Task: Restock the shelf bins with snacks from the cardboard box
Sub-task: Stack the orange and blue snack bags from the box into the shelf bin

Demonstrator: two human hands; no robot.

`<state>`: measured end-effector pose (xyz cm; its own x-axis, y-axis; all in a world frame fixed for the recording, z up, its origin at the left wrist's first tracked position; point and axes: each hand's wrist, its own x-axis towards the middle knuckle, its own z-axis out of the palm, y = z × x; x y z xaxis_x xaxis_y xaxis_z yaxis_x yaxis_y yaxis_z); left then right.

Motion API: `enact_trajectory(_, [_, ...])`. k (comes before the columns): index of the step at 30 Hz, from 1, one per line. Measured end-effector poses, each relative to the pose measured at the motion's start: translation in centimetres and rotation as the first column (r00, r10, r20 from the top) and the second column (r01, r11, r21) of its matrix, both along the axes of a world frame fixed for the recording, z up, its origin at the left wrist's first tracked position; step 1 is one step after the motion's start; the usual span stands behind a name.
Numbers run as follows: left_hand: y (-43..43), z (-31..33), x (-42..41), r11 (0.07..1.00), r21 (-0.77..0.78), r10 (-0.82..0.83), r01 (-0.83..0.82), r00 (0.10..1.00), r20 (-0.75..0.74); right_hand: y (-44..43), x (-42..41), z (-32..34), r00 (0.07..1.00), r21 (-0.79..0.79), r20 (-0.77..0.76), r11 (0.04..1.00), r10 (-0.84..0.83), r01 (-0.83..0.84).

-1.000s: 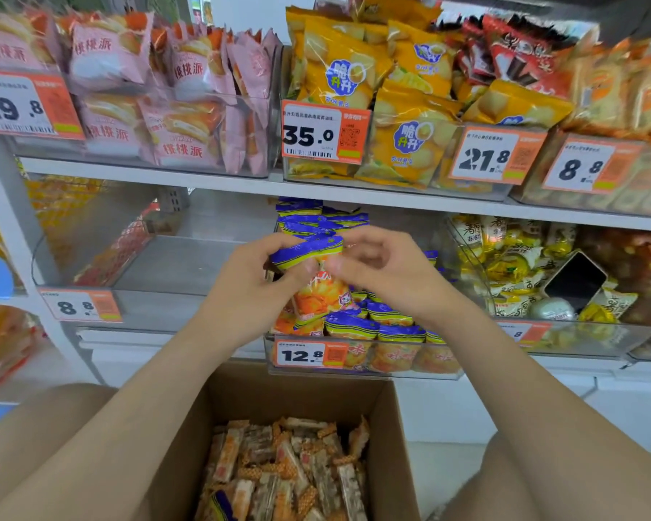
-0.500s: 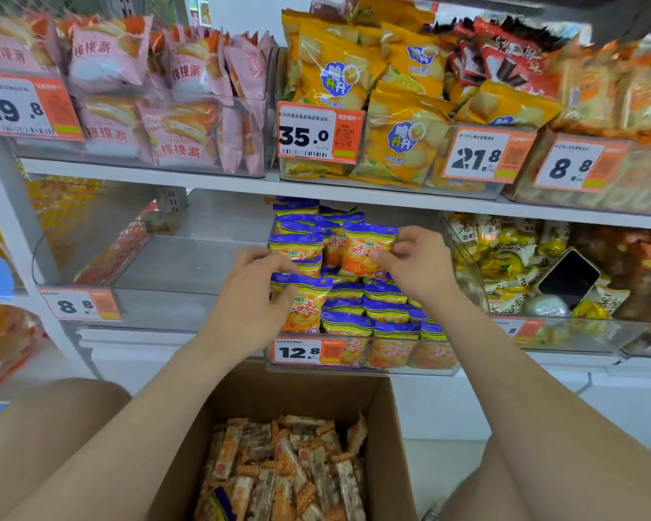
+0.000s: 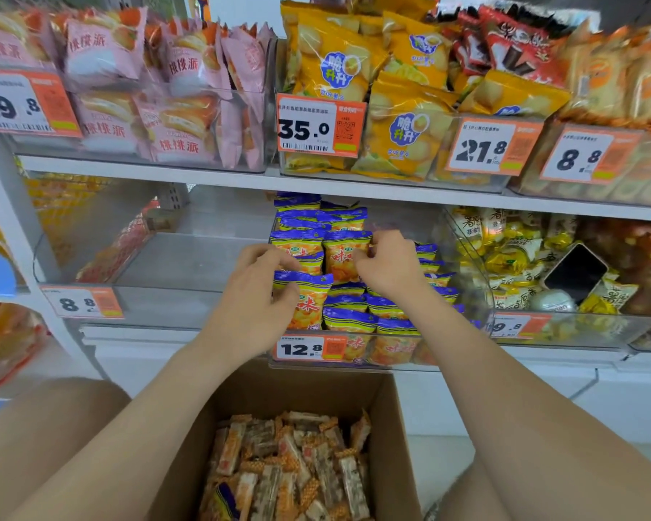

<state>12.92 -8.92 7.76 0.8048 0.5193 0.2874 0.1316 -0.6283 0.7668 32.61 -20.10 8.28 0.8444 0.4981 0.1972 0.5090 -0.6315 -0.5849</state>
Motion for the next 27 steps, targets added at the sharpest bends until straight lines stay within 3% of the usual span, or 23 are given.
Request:
enact_trajectory(3, [-0.3,0.0,-0.5,0.999,-0.019,0.031,-0.030,0.998,0.048,-0.7,-1.0,0.4,0.998,0.044,0.015,0.997,-0.062,0.061])
enact_trajectory(6, [-0.6,-0.1,-1.4,0.990,0.053,0.119,-0.127,0.984,0.129,-1.9,-2.4,1.1,0.980,0.104,0.176,0.992,-0.093,0.075])
enact_trajectory(8, [-1.1,-0.1,-2.4,0.975,0.102,0.171,-0.197,0.959,0.224,-3.4,-4.3,1.9,0.970,0.206,0.242,0.978,-0.012,-0.040])
enact_trajectory(11, [-2.6,0.2,-4.3,0.979,0.114,0.134,-0.171,0.952,0.274,-6.3,-8.6,2.6,0.969,0.282,0.095,0.927,0.229,-0.247])
enact_trajectory(13, [-3.3,-0.2,-5.4,0.991,0.120,0.037,-0.052,0.992,0.124,-7.9,-11.3,2.3,0.909,0.201,-0.049,0.896,0.414,-0.397])
enact_trajectory(15, [-3.5,-1.1,-6.3,0.976,0.161,-0.113,0.145,0.975,-0.193,-8.7,-13.0,0.6,0.843,0.053,-0.156,0.856,0.515,-0.514])
enact_trajectory(16, [-3.4,-1.9,-6.7,0.950,0.165,-0.189,0.264,0.911,-0.367,-8.8,-13.7,-0.6,0.816,-0.027,-0.196,0.829,0.544,-0.559])
enact_trajectory(18, [-3.3,-4.5,-7.3,0.875,0.123,-0.278,0.468,0.694,-0.665,-8.8,-14.9,-3.4,0.759,-0.183,-0.275,0.743,0.590,-0.644])
enact_trajectory(20, [-2.9,-8.2,-7.7,0.833,0.057,-0.256,0.550,0.474,-0.842,-8.6,-16.2,-6.6,0.699,-0.301,-0.362,0.633,0.617,-0.714])
enact_trajectory(24, [-2.9,-14.4,-9.1,0.804,0.018,-0.141,0.594,0.220,-0.965,-8.1,-18.6,-12.5,0.607,-0.421,-0.478,0.441,0.635,-0.793])
enact_trajectory(27, [-2.7,-17.5,-10.1,0.820,-0.047,-0.162,0.571,0.151,-0.975,-7.7,-19.8,-16.3,0.591,-0.446,-0.546,0.391,0.594,-0.805])
